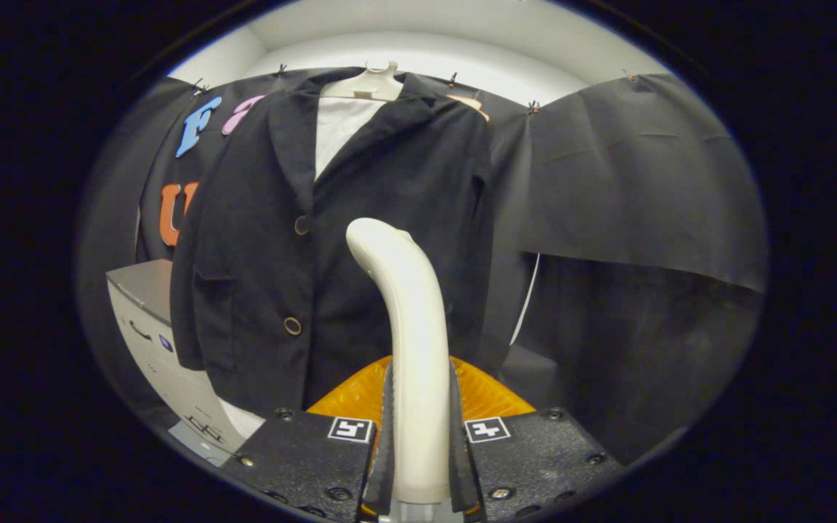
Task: Iron the clothes twice with a garment steamer, once on the left side and once on the right side.
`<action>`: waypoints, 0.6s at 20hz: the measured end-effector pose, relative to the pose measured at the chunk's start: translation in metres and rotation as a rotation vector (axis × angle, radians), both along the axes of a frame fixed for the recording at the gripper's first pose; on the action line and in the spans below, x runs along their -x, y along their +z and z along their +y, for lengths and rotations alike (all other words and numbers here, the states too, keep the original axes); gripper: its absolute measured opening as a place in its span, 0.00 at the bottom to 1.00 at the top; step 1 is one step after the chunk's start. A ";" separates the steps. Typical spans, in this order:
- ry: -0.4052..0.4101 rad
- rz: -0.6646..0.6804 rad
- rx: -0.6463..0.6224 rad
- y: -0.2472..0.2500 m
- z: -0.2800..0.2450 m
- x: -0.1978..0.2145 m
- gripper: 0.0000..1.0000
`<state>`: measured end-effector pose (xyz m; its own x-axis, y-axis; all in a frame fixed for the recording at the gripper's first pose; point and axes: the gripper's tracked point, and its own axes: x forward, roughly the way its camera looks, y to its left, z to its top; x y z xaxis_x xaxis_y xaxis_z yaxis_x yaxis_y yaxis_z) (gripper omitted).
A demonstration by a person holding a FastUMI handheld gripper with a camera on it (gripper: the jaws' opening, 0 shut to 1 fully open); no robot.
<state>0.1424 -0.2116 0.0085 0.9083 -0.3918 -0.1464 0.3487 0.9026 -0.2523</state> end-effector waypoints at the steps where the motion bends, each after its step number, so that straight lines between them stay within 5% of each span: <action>1: -0.003 0.009 -0.003 -0.006 0.001 0.004 0.33; 12: -0.025 0.126 -0.005 -0.074 0.015 0.036 0.33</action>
